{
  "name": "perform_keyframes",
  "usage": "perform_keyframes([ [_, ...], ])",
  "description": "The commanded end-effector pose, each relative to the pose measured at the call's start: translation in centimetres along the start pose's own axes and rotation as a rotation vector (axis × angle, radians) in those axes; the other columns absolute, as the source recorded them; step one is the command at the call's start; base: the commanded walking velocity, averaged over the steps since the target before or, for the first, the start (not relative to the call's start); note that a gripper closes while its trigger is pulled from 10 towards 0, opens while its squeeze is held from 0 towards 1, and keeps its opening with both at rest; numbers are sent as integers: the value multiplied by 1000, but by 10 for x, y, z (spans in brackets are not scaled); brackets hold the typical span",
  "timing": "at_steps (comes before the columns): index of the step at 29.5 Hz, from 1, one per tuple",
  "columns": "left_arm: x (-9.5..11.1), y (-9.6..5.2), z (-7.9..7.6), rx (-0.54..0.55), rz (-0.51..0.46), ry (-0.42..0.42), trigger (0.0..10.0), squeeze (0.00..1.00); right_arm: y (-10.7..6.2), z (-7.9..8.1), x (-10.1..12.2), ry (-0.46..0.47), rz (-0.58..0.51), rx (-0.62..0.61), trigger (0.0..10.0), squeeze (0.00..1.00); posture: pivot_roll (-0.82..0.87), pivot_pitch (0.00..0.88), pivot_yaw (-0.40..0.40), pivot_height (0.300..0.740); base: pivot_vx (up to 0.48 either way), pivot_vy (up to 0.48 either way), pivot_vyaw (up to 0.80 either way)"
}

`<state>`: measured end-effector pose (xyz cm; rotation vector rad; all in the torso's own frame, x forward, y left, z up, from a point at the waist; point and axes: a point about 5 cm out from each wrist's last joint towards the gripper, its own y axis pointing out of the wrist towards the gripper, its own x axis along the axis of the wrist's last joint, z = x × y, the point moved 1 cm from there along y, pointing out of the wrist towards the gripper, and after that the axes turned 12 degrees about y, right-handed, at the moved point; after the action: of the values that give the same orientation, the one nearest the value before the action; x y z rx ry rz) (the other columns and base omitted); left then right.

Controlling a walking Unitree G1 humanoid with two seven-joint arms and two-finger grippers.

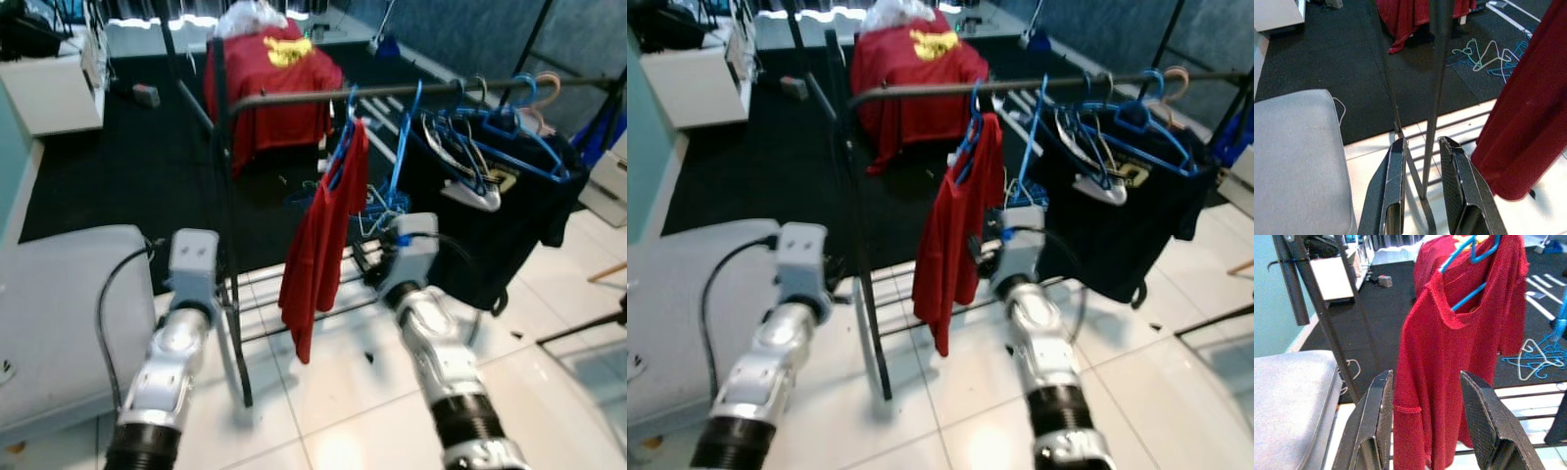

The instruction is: Hang hanger

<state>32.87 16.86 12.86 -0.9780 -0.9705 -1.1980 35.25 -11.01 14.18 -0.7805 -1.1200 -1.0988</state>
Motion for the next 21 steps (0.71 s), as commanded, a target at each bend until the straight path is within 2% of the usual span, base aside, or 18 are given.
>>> perform_keyframes([
  [1,-1,-1,-6,-19,10,-4,10000,0,-4,-12,1,2,2,-38,10000,0,-36,70,-38,740,319,0,0],
  [10,1,-2,-5,-14,6,-23,10000,0,-2,-10,7,-10,-17,-25,10000,0,-37,70,-38,740,319,0,0],
  [13,3,-3,-4,-9,-1,-40,10000,0,-1,-10,12,-61,-30,-17,10000,0,-38,70,-38,740,317,0,0],
  [18,5,-4,-4,-13,-11,-29,10000,0,-1,-11,17,-67,-44,-23,10000,0,-33,71,-42,740,315,0,0],
  [19,8,-5,-4,-21,-27,-15,10000,0,1,-14,26,-74,-68,-23,10000,0,-32,70,-40,740,315,0,-419],
  [21,10,-6,-5,-26,-34,-13,10000,0,1,-15,28,-74,-74,-22,10000,0,-32,70,-40,740,315,0,-609],
])
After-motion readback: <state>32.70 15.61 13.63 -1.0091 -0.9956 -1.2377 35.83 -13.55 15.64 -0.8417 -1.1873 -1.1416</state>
